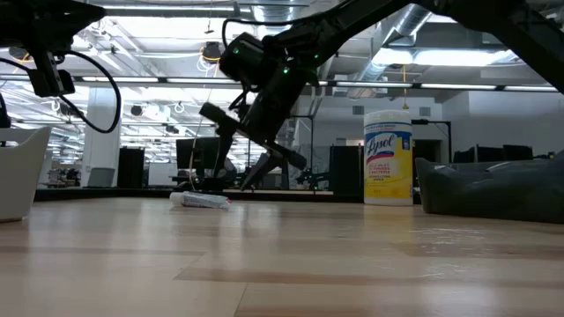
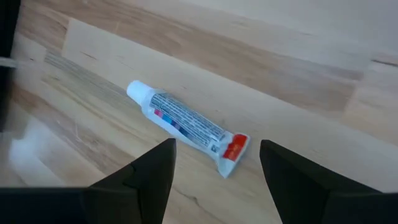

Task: Pick & Place Travel size toiletries
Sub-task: Put the white toothpaste tube into the yellow bin

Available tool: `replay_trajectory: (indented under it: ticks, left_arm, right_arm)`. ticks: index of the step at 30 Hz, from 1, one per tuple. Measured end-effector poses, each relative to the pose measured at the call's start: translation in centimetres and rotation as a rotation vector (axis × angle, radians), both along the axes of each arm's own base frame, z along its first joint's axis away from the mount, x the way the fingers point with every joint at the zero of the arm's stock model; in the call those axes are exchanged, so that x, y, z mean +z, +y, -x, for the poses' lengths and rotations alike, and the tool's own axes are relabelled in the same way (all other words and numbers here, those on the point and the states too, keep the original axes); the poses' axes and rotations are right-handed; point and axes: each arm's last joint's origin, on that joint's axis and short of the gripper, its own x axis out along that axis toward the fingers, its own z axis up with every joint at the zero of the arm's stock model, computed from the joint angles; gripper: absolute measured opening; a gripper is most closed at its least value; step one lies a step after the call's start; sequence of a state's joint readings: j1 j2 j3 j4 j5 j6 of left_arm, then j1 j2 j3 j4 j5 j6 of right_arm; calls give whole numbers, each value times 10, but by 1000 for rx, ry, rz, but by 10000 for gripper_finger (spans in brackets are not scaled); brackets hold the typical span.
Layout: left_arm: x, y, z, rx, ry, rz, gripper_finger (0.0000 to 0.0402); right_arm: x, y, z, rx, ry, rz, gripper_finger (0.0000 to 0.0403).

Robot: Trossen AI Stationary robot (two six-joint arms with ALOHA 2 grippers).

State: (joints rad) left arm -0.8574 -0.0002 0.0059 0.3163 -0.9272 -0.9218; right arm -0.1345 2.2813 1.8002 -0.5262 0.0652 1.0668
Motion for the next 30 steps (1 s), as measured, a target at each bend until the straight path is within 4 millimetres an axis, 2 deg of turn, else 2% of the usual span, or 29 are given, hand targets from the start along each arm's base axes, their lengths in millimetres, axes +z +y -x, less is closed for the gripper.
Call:
replay_trajectory:
  ticks: [7,17,24,30]
  left_arm:
    - [0,0,0,0,-1,1,1]
    - [0,0,0,0,-1,1,1]
    - [0,0,0,0,-2,2,1]
    - [0,0,0,0,-2,3,1]
  right_arm:
    - [-15,4,-12,25,3,-24,226]
    - [-14,2,-12,28,1,-5,217]
    - [-8,7,-21,359,-44,231,210]
    - [-8,9,-18,616,31,389,230]
